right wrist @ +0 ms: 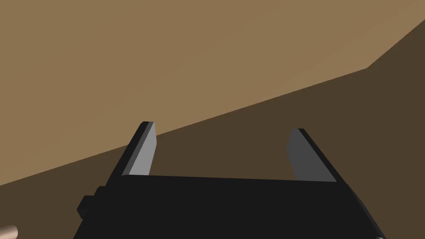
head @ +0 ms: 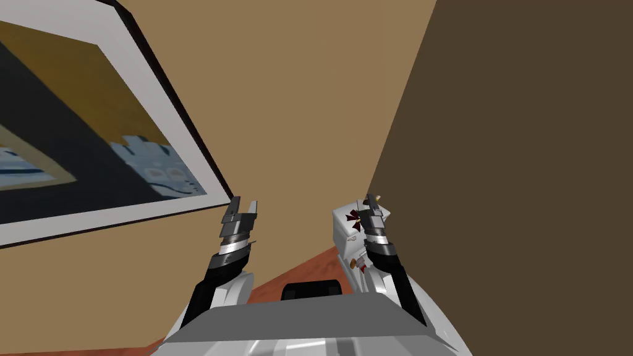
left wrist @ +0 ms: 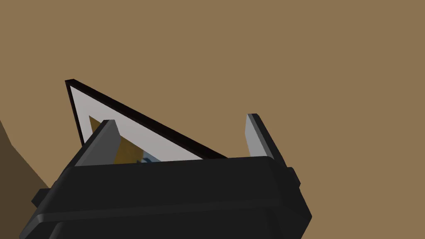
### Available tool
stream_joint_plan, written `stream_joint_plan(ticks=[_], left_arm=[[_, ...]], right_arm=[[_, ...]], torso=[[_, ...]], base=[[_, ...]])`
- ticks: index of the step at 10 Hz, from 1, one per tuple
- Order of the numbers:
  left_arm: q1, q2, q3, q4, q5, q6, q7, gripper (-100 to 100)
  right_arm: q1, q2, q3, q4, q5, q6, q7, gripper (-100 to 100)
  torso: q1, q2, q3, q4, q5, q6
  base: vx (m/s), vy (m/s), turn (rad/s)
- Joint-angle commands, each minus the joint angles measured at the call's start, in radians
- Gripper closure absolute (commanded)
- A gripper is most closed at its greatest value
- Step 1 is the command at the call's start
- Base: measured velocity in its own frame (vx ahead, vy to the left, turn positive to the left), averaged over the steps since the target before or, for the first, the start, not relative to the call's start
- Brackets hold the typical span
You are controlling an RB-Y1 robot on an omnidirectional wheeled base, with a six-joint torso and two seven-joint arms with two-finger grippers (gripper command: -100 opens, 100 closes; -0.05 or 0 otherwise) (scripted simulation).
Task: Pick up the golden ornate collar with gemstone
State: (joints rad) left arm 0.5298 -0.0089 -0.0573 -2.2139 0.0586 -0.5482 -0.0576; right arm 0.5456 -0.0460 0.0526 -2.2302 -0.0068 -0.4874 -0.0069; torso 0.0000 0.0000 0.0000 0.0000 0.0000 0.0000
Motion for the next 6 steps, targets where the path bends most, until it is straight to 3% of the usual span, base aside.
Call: stream_joint_plan(ticks=[1,6], left_arm=[[0.000,0.000,0.000,0.000,0.000,0.000,0.000,0],[0.000,0.000,0.000,0.000,0.000,0.000,0.000,0]], right_arm=[[-0.008,-0.033,-0.019,0.028,0.022,0.007,0.037,-100],[-0.037,-0.101,-0.073,0.100,0.097,0.035,0.142,-100]], torso=[[0.000,0.000,0.000,0.000,0.000,0.000],[0.001,0.004,0.002,0.001,0.000,0.000]], base=[[-0.040,0.013,0.074],[-0.065,0.022,0.056]])
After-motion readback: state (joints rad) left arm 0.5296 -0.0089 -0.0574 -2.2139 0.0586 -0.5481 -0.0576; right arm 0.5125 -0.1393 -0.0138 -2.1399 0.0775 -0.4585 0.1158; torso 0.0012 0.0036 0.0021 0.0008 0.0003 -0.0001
